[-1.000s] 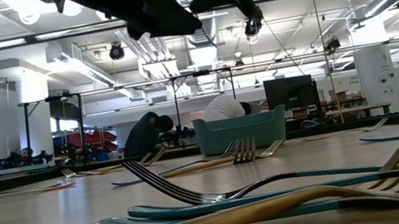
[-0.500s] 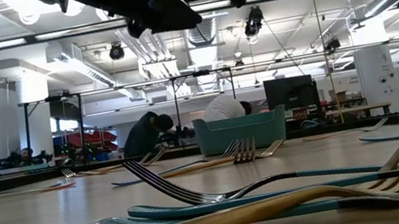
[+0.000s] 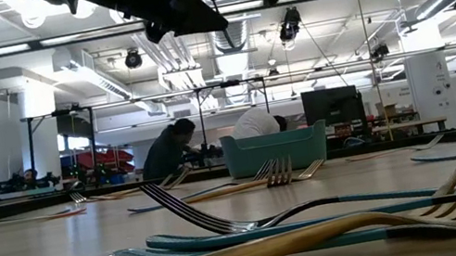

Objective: Sort silverware by color (type)
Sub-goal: Put the blue fork into the black bin

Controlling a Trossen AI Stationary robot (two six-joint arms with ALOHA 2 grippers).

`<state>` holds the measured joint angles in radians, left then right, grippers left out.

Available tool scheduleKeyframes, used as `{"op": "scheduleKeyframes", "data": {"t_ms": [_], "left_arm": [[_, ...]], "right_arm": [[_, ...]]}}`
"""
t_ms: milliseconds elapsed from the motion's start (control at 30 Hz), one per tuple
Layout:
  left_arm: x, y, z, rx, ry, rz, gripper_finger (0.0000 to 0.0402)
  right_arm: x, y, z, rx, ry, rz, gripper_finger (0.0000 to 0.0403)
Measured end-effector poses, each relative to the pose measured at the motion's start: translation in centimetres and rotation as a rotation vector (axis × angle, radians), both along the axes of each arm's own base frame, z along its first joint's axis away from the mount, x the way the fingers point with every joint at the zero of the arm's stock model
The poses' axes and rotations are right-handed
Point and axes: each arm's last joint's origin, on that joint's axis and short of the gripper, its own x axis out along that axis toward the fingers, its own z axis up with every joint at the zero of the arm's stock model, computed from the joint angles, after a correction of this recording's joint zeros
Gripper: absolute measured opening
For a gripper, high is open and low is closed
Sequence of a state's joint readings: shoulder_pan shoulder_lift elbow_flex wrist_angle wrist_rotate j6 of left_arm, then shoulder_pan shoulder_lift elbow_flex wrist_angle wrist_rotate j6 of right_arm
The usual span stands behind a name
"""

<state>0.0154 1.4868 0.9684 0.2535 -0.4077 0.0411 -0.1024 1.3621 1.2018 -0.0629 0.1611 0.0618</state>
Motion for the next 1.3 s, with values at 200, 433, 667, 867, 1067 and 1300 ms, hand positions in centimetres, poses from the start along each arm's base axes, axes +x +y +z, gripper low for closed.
{"op": "scheduleKeyframes", "data": {"t_ms": [200,433,667,867,1067,1300], "left_arm": [[0.0,0.0,0.0,-0.001,0.003,0.003,0.0002],[-0.1,0.0,0.0,0.003,0.009,-0.002,0.0000],[-0.7,0.0,0.6,0.008,0.018,0.011,0.0001],[-3.1,0.1,0.9,-0.013,0.170,0.082,0.0001],[-7.8,-1.0,1.4,-0.239,0.338,0.079,0.0000],[-11.7,-5.4,1.8,-0.519,0.502,-0.153,0.0000]], "right_arm": [[0.0,0.2,-0.1,0.004,0.010,0.004,0.0009],[-0.2,0.3,-0.7,0.090,0.056,-0.010,0.0039],[-0.6,0.5,-1.0,0.133,0.107,0.001,0.0108],[-2.6,0.6,-0.3,0.199,0.239,-0.033,0.0138],[-5.3,0.9,-0.2,0.265,0.464,-0.084,0.0135],[-7.5,1.2,-1.6,0.279,0.720,-0.113,0.0119]]}}
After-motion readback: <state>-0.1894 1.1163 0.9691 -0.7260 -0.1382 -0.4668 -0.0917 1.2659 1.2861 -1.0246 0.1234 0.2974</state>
